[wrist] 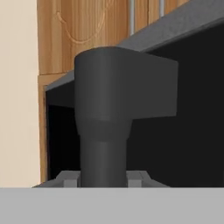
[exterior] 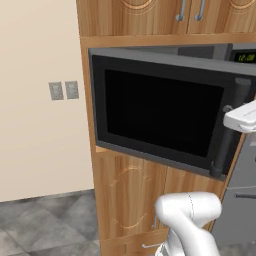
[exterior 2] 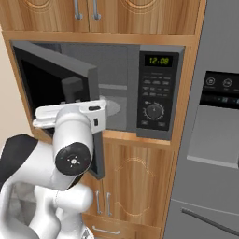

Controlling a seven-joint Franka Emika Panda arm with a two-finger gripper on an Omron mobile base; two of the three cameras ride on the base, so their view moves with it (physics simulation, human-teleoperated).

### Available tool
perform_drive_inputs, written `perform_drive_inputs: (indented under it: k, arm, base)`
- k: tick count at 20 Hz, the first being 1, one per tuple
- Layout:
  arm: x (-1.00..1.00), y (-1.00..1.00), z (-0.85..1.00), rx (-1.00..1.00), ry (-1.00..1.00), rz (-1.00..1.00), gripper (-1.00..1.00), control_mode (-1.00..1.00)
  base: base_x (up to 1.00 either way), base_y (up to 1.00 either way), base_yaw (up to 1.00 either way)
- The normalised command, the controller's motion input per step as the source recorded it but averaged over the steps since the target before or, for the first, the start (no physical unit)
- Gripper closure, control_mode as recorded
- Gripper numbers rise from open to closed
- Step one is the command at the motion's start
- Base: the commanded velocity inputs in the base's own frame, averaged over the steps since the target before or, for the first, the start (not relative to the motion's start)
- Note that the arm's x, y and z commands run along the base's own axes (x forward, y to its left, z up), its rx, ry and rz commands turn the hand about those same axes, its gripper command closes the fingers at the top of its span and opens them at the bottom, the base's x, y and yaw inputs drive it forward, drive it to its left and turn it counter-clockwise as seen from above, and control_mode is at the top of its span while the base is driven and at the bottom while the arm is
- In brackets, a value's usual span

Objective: Pick the eggplant from the counter and place it in the microwave. Then turn on the microwave.

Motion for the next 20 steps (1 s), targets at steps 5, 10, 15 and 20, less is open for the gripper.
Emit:
perform_drive_inputs:
  k: [5, 10, 15, 20]
  arm:
    - [-0.53, 0.17, 0.00, 0.00, 0.00, 0.09, 1.00, -1.00]
    - [-0.55, 0.26, 0.00, -0.01, 0.00, 0.08, 1.00, -1.00]
    - [-0.49, 0.29, 0.00, -0.01, -0.01, 0.04, 1.00, -1.00]
    - [-0.43, 0.29, 0.00, -0.02, -0.02, 0.02, 1.00, -1.00]
  base:
    - [0.00, 0.00, 0.00]
    - [0.00, 0.00, 0.00]
    - [0.00, 0.00, 0.00]
    - [0.00, 0.00, 0.00]
